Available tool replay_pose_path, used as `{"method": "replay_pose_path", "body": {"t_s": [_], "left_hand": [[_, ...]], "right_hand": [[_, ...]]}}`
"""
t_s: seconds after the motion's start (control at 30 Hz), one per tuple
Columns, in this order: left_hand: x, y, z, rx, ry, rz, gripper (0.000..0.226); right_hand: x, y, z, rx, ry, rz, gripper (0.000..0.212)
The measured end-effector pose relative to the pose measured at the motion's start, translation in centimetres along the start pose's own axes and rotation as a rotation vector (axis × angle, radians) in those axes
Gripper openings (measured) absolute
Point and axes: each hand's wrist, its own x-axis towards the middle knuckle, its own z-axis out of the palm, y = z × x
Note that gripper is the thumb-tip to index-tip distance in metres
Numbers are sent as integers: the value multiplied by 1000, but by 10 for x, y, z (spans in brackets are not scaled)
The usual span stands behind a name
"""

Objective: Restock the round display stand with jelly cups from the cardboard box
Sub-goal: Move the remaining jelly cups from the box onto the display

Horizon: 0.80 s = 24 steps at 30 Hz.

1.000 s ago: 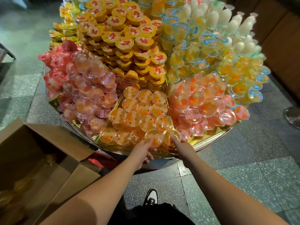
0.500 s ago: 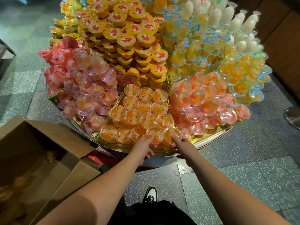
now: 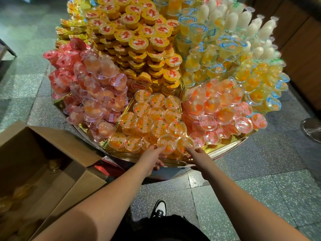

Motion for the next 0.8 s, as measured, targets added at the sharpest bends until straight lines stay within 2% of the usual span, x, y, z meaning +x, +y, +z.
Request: {"method": "replay_pose_path", "body": {"t_s": [0.13, 0.2, 0.3, 0.37, 0.47, 0.6, 0.7, 0.8], "left_hand": [[-4, 0, -7, 25, 15, 0, 50], [-12, 1, -16, 10, 47, -3, 48], [-27, 3, -45, -45, 109, 26, 33], [-39, 4, -75, -86, 165, 81, 31], [-59, -3, -134, -129, 300, 144, 29], [-99, -36, -227, -143, 508, 181, 20], [-136, -78, -295, -172, 625, 127, 18], [-163, -135, -357, -242, 752, 11, 16]], "right_hand": [[-9, -2, -4, -31, 205, -44, 53], [-21, -10, -6, -58, 313, -127, 43], [-38, -34, 2, -97, 341, -324, 26], [-47, -58, 21, -188, 311, -453, 23], [-62, -94, 78, -334, 174, -598, 24], [-88, -121, 193, -552, -111, -765, 19], [-109, -119, 292, -767, -342, -828, 18], [-129, -96, 388, -974, -541, -805, 24]]}}
